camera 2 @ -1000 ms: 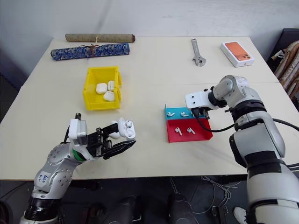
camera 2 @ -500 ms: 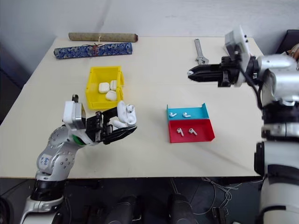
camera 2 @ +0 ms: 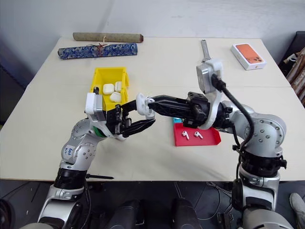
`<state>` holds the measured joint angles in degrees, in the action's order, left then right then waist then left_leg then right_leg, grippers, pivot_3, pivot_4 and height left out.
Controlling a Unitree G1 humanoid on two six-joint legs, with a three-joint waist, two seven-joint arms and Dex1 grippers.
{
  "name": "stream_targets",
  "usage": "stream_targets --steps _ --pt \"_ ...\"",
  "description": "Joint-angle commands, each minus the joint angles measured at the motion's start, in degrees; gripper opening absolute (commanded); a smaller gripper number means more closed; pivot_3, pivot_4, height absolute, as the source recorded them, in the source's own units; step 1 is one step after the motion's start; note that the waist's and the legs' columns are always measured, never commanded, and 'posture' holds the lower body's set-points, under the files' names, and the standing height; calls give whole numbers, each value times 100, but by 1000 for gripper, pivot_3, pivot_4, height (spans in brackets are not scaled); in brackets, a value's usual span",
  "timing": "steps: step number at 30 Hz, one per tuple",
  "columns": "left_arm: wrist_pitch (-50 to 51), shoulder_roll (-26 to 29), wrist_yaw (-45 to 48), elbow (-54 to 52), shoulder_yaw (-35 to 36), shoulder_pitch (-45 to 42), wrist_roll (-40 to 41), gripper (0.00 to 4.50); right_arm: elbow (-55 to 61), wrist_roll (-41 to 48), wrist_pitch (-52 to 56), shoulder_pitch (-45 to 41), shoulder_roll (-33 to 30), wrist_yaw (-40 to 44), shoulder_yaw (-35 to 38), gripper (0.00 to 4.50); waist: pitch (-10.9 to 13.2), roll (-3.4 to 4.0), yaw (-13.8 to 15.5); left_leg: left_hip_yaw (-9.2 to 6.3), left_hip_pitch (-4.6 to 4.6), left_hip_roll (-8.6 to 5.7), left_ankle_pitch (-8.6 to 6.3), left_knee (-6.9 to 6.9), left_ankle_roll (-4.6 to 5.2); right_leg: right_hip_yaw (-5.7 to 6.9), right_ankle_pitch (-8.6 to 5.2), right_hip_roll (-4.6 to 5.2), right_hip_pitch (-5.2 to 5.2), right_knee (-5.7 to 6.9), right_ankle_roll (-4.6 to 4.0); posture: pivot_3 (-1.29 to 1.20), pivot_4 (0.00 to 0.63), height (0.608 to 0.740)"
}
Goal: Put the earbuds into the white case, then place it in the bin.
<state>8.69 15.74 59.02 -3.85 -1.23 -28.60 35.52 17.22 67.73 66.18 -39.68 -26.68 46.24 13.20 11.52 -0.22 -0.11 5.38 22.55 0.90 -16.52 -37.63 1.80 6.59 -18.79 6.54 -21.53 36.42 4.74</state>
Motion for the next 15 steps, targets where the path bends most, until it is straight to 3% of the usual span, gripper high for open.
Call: stream_targets --steps 1,15 --pt "-22 -30 -7 -223 -31 -33 4 2791 119 51 -230 15 -70 -52 -23 427 0 0 0 0 0 0 0 0 0 0 0 0 0 0 0 0 150 740" --pt "31 -1 -111 -437 -17 121 -2 2791 -30 -709 -882 318 -311 302 -773 427 0 0 -4 0 -1 1 -1 1 3 1 0 0 0 -2 0 0 150 740"
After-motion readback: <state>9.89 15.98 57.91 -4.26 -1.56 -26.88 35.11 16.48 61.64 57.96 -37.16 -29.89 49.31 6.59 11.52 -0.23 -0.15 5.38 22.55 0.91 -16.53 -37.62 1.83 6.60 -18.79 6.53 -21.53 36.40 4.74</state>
